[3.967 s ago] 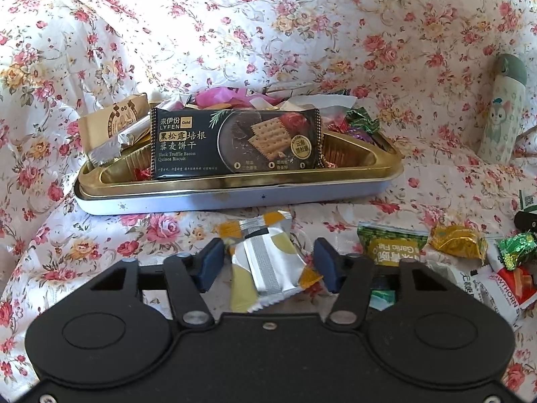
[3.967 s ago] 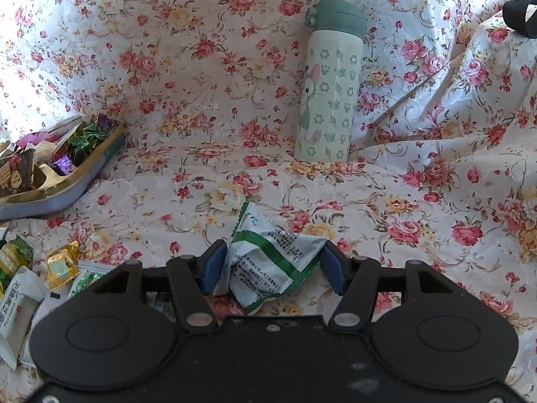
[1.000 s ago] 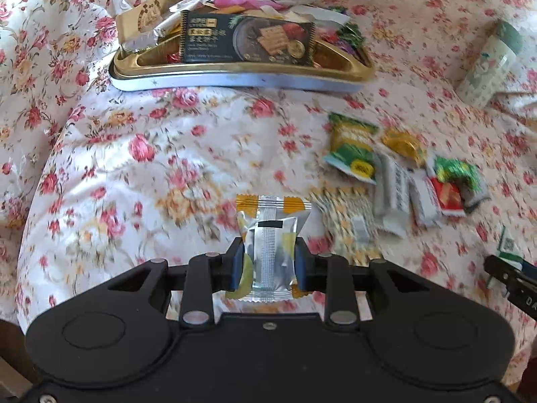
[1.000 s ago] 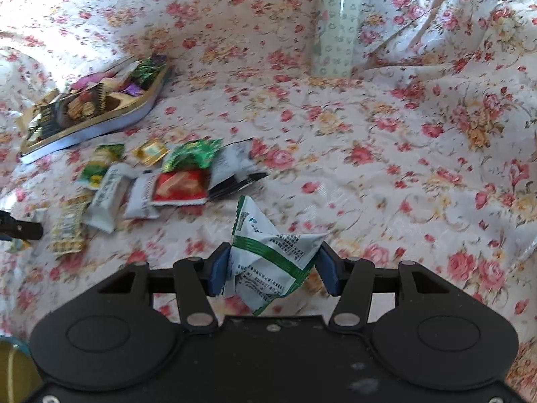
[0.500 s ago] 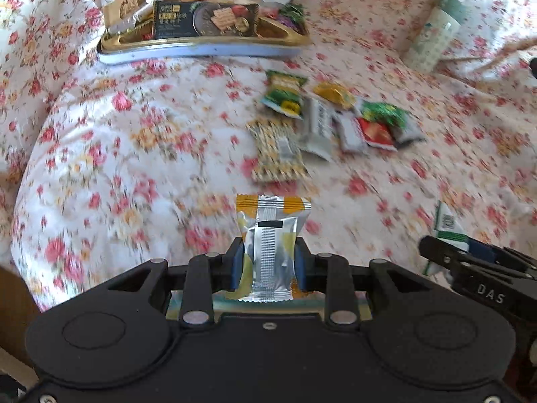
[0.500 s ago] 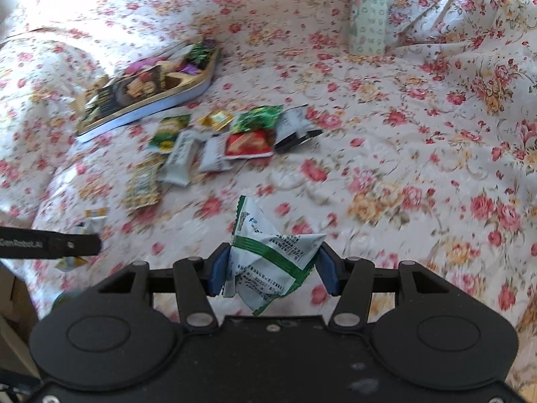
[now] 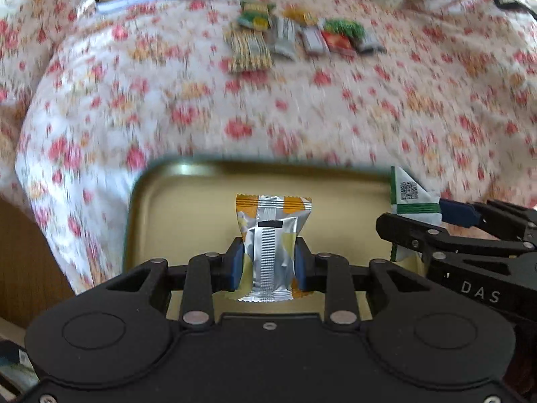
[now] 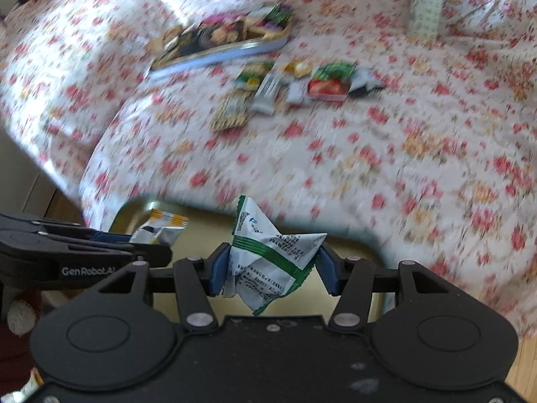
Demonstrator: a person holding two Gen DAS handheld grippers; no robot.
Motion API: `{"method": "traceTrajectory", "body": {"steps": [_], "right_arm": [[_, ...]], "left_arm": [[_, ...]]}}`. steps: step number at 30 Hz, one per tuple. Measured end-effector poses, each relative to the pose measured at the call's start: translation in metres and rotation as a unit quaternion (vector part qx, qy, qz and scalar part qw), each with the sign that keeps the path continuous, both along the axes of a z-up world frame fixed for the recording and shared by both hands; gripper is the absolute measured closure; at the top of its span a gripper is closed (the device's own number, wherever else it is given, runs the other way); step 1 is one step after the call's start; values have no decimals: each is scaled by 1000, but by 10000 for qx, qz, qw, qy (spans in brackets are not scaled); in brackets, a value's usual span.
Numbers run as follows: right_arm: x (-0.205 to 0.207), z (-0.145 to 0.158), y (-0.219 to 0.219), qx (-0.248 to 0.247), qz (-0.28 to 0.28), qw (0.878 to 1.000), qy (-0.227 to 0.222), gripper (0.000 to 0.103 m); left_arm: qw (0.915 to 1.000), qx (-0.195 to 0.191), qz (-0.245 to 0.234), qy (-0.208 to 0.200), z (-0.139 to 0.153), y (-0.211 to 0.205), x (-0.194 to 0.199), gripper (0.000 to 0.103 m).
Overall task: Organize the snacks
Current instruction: 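Lift both held packets and carry them toward the gold tray, then lower the silver-yellow packet into the tray with the left tool while the right tool releases the green-white packet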
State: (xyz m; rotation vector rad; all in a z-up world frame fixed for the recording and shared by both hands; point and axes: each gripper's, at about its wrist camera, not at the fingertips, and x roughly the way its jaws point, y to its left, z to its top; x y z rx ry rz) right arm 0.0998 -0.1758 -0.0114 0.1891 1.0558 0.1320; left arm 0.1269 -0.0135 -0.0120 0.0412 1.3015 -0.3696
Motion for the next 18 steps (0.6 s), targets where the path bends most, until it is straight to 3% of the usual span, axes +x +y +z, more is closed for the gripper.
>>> {"method": "traceTrajectory", "body": {"steps": [2,5,8,13,18], "right_arm": [[-16,-1,6,-54,144,9999,14,46],[-40,-1,13,-152,328,9993,-82,46],[-65,0,18,-257,380,9984,-328,46],[-94,-8,20,-129,248,9981,-548,45],[-117,-22,16,-120,-90,9976,-679,45]], "left_arm": [[9998,129,-106,-110,-1,2,-15,64],[9974,334,-274,-582,3,5,-40,64],[9947,339,-365,-895,6,11,-62,64],[9946,101,-254,-998,-2,20,-90,64],[9904,261,-15,-1356,-8,27,-105,64]]}}
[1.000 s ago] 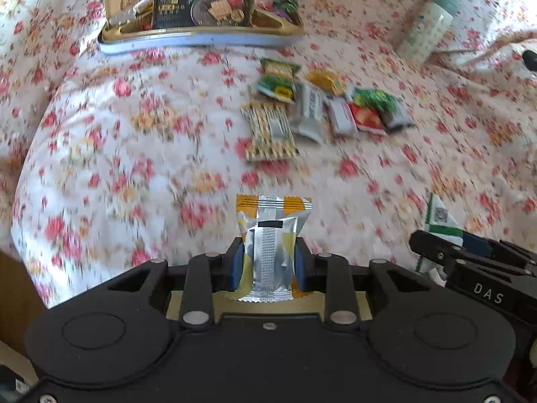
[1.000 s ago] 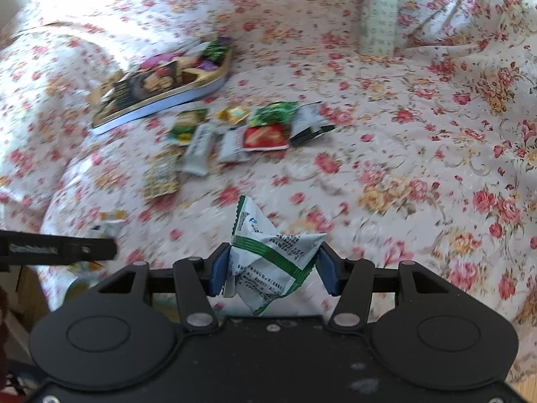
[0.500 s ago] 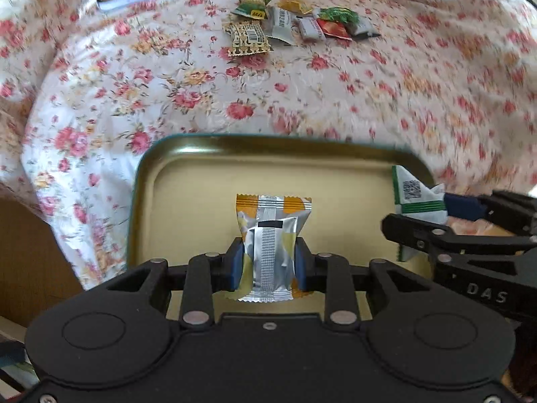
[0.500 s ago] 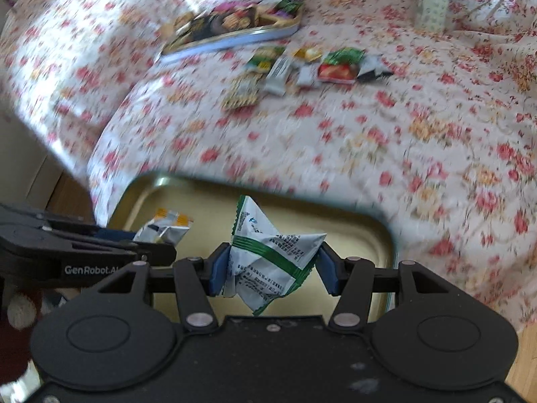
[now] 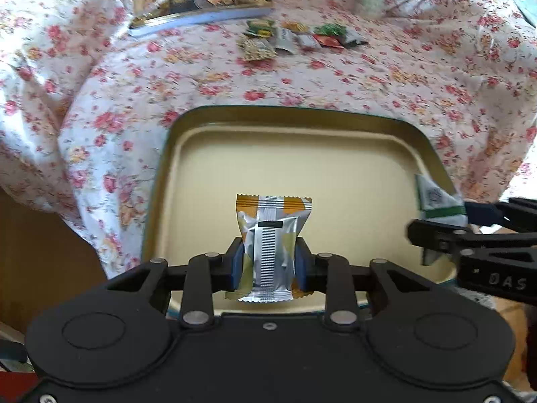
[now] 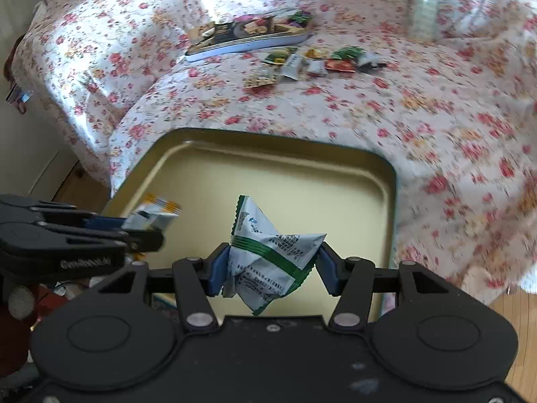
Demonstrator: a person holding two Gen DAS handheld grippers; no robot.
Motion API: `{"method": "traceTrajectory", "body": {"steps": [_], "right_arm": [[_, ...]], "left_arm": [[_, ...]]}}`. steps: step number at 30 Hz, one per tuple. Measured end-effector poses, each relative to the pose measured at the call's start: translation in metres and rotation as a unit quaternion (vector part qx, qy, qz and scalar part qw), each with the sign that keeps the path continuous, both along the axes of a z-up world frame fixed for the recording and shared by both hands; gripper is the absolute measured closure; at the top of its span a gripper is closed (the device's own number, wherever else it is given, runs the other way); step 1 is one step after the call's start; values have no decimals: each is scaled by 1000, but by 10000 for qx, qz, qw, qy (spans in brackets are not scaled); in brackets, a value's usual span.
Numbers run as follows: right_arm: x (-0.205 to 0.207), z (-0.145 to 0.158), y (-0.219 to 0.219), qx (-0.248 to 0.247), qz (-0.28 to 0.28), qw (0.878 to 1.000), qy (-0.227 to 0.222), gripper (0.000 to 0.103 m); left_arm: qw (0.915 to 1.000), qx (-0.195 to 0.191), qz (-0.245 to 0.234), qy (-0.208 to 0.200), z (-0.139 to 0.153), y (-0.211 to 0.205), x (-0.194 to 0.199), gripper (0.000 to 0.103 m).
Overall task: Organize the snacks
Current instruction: 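Lower the silver-yellow packet into the tray with the left tool while the right tool releases the green-white packet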
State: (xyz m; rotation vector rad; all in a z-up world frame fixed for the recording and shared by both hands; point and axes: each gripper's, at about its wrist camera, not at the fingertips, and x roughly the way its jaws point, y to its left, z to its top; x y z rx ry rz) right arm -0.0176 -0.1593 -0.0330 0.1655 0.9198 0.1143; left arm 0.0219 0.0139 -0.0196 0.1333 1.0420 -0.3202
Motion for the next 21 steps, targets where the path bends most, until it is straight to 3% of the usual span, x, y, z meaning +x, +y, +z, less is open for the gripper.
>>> {"method": "traceTrajectory", "body": {"steps": [6,16,21], "right_arm": [[-15,-12,-13,146,-469,9988,77,45],[-18,-19,-19,222,-631,9976,156,41],[-17,-20,-14,203,-616,9977,194,37]], "left_arm": [[9992,146,230,-301,-1,6,-8,63],[9987,-118,489,63,-14,14,-5,57],[9985,-182,516,23,-12,17,-5,52]]}}
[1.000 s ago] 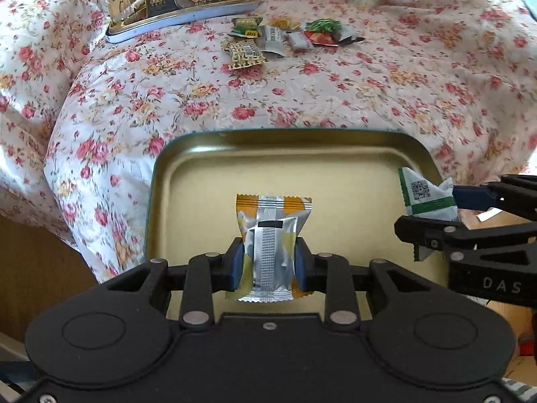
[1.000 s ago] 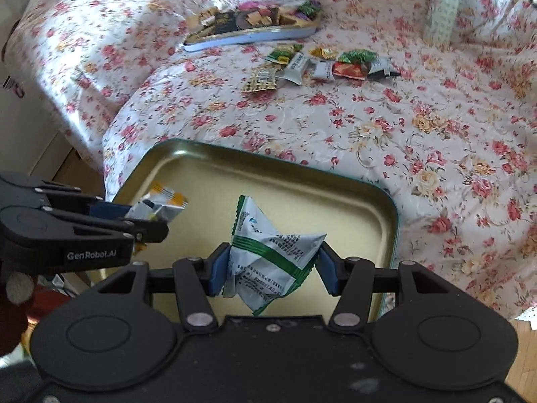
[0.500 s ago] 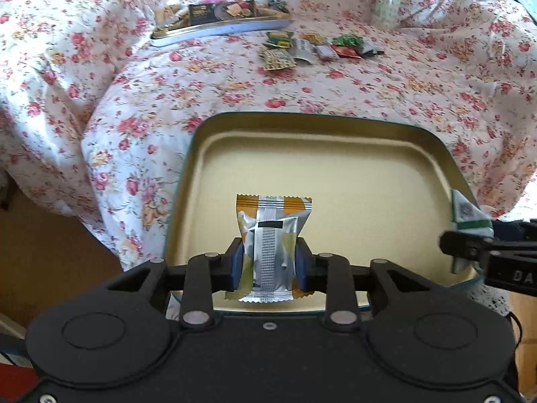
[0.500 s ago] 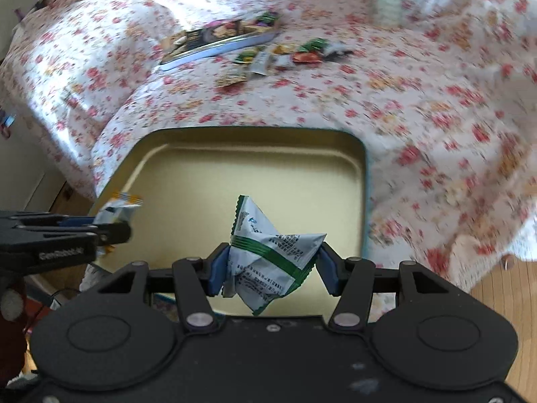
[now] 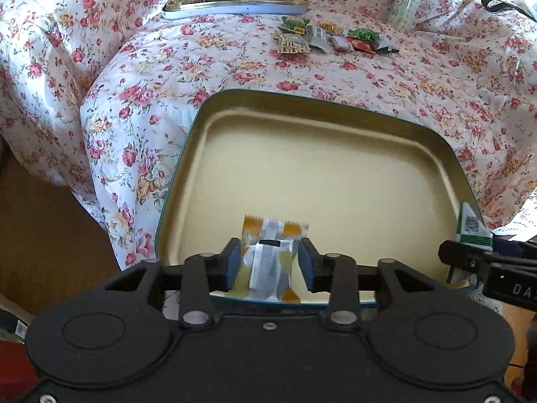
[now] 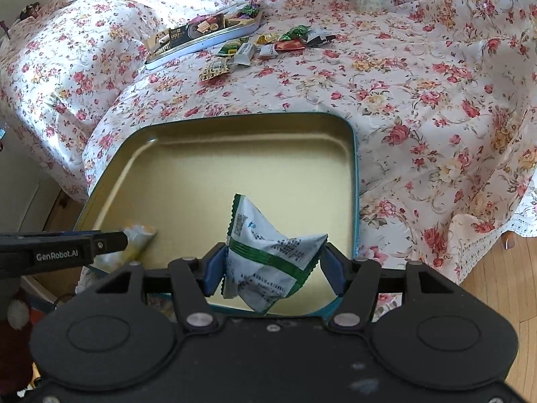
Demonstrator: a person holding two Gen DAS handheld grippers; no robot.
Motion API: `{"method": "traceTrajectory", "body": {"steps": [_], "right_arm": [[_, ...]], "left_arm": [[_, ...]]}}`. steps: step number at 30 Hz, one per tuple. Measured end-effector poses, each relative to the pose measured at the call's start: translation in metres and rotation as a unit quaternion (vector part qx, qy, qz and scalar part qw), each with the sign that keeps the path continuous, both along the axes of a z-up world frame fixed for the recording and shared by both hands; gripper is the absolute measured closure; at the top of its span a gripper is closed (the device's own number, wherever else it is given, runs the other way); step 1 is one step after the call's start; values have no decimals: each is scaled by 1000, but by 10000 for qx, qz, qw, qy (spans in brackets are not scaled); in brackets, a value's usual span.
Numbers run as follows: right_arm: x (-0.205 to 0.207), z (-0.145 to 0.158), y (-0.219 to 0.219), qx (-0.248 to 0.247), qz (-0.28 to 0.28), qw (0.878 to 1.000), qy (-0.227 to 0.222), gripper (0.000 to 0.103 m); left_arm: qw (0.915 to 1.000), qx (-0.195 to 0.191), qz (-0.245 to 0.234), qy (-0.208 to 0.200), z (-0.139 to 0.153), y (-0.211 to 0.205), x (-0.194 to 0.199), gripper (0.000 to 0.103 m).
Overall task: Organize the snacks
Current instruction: 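Lower the silver-yellow packet into the tray with the left tool while the right tool releases the green-white packet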
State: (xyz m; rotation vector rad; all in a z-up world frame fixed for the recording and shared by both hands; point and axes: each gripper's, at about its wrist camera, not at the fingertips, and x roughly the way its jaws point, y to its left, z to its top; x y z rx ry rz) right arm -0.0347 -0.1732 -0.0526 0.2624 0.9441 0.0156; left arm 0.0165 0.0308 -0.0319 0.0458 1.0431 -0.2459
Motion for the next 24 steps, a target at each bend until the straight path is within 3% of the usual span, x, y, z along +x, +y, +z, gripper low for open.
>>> {"method": "traceTrajectory", "body": {"steps": [7,11,24], "right_arm": [[0,2,0,-74,13,9999,-80,35],[-2,3,-2,-119,-22,9998,-186,25],[-4,8,0,-153,30,9996,-251,24]], "left_arm": [[9999,12,-50,-107,2,-3,-3,49],[9999,37,-34,-126,3,-2,-4,49],[9996,230,36,-182,5,-1,-4,49]]}}
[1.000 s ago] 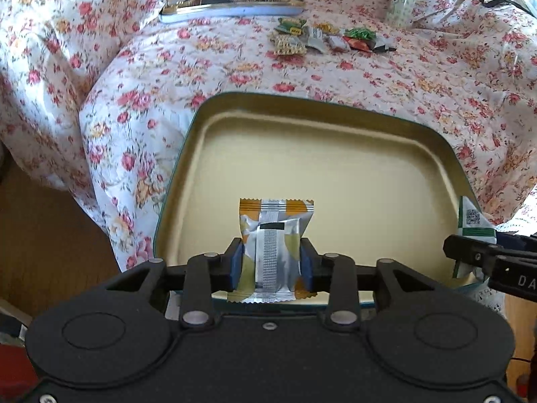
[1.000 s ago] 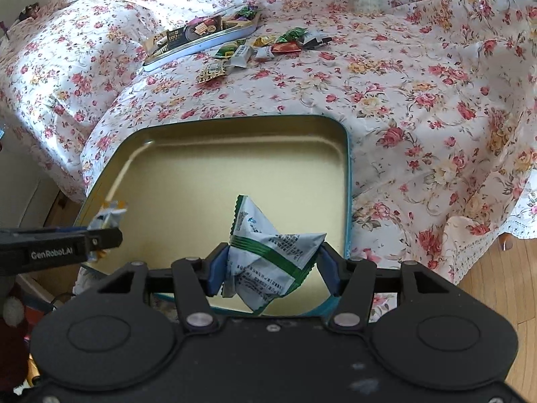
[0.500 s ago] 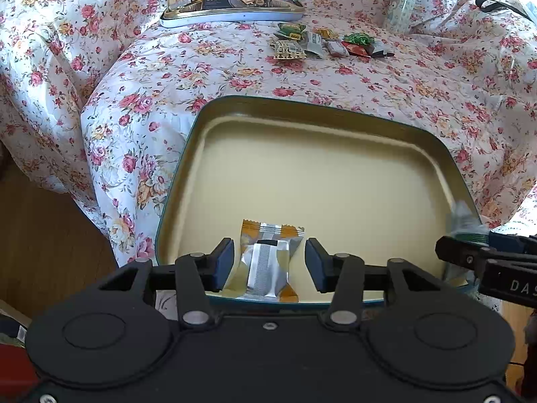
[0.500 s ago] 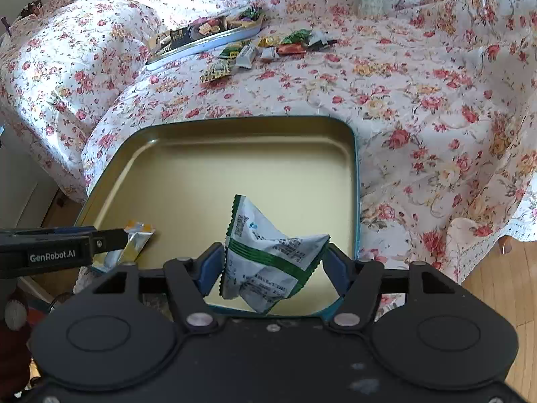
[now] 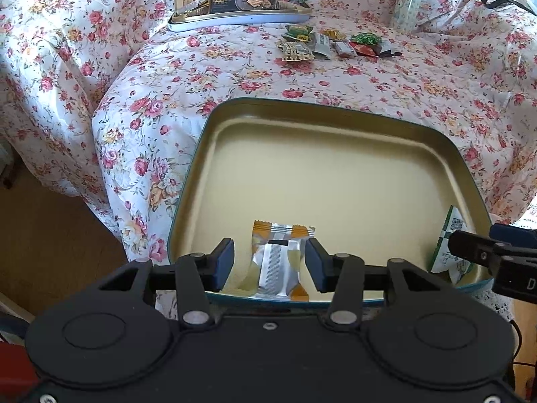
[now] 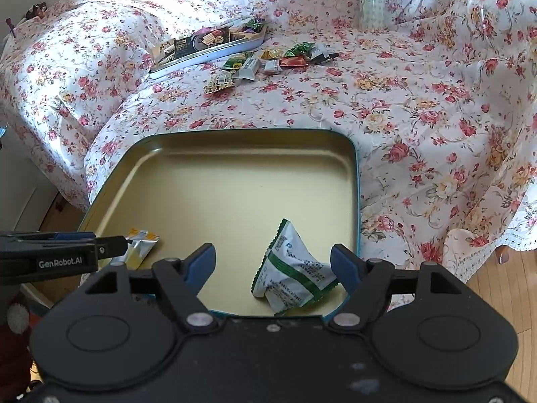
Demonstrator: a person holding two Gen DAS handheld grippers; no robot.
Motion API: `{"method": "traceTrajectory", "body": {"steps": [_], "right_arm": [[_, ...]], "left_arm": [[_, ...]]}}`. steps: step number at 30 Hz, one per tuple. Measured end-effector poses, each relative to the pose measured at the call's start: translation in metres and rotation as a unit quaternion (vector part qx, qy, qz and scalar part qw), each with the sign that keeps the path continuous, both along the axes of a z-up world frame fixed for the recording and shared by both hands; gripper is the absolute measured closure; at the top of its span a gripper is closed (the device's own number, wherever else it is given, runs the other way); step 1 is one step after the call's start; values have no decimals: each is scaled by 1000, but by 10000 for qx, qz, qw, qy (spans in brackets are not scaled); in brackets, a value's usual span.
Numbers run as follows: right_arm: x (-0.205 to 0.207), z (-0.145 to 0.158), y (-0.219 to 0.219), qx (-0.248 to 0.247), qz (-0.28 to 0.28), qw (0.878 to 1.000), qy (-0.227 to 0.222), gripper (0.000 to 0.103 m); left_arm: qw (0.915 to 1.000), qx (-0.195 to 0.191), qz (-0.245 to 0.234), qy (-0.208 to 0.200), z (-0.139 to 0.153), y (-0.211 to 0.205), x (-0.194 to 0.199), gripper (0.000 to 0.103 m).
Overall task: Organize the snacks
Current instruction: 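Lower the silver-yellow packet into the tray with the left tool while the right tool releases the green-white packet, then move both open tools back toward the remaining snack packets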
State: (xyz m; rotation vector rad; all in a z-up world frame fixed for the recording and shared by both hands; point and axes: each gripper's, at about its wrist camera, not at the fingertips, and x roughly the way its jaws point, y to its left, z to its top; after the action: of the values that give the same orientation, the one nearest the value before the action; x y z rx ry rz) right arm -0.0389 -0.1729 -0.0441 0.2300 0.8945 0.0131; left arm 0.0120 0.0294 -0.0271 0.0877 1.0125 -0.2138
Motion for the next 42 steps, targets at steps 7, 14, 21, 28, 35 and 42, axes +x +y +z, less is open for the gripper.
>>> {"method": "traceTrajectory", "body": {"steps": [7,14,21,28,35,42], "right_arm": [[1,5,-1,71,54,10000,-4,24],[16,20,-3,-80,126,9996,-232,24],[50,37,-11,-445,138,9971,-594,24],[101,44,-34,-654,-16,9943,-844,22],[152,36,-58,-647,-175,9946,-793,22],[185,22,-78,-687,-481,9926,-879,21]], "left_arm": [[9999,-67,-125,-27,6,-1,7,49],[9987,9,-145,-480,31,-5,36,48],[9966,110,-254,-781,52,-15,77,44],[9958,81,-225,-889,61,-23,124,43],[9958,74,-179,-899,53,-34,169,40],[9955,45,-354,-880,33,-47,198,38]]}}
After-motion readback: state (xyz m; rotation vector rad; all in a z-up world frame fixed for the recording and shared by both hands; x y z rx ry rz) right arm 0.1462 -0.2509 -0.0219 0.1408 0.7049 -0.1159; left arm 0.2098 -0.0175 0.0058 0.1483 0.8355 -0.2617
